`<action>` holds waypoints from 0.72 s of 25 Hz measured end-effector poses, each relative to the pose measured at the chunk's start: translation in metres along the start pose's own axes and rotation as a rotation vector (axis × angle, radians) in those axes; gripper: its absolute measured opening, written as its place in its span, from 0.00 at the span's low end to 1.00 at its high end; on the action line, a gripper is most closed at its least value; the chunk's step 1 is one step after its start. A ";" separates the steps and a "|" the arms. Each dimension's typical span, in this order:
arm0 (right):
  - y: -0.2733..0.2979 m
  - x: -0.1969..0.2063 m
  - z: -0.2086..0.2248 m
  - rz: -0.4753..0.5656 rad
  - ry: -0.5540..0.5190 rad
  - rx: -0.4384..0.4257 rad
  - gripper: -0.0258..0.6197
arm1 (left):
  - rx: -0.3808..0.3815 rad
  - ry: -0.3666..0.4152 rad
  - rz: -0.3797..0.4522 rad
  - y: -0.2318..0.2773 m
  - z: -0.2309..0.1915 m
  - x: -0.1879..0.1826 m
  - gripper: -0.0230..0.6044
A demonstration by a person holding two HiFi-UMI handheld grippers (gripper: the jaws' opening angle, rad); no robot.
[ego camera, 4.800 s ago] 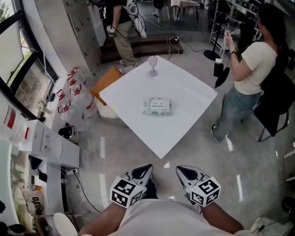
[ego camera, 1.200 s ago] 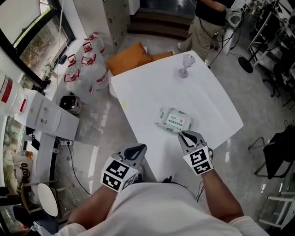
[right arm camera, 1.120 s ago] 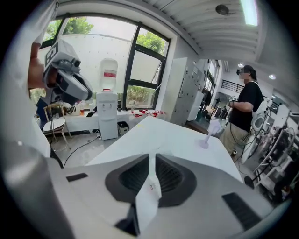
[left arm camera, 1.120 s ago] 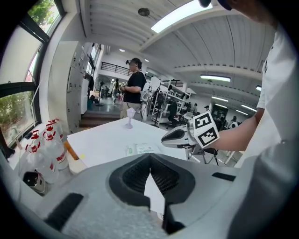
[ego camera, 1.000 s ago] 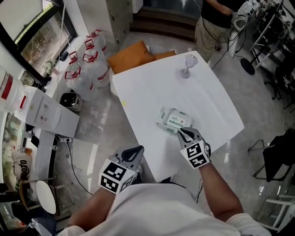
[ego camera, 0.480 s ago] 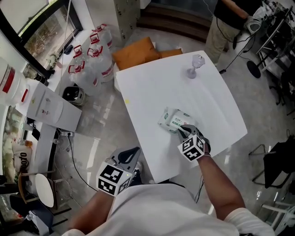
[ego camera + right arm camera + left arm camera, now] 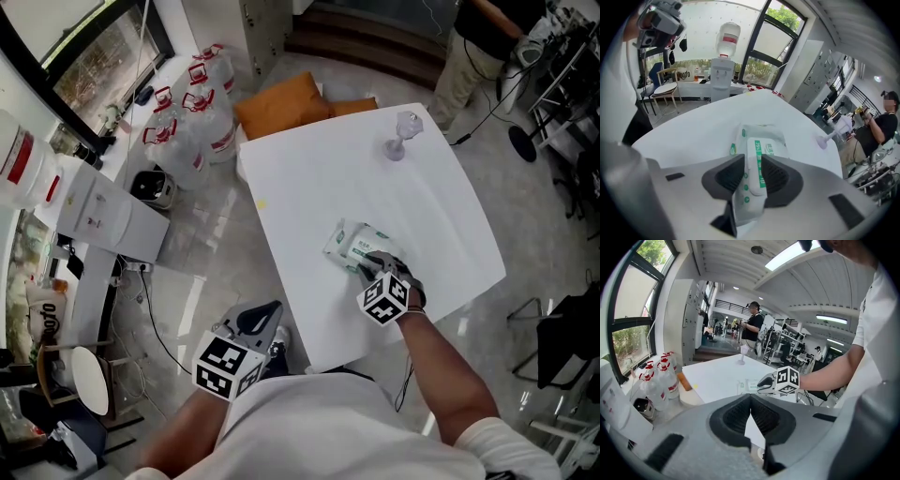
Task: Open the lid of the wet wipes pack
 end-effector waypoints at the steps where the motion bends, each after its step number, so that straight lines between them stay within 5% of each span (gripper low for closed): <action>1: 0.001 0.001 0.000 -0.001 -0.001 0.001 0.23 | 0.000 0.000 0.000 0.000 0.000 0.000 0.04; 12: 0.008 -0.001 0.011 -0.003 0.010 -0.031 0.30 | 0.005 0.001 -0.013 0.003 0.002 0.002 0.04; 18: 0.004 -0.003 0.013 0.008 0.018 -0.094 0.21 | 0.008 -0.001 -0.010 0.007 0.003 -0.001 0.04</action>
Point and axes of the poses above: the fingertips, and each gripper's own axes: y forward along the fingers, z to its right, x out of its underside, the point moved 5 cm from there along -y, backward along the fingers, and after that the axes turned 6 degrees about -z, right-handed, at the moved point
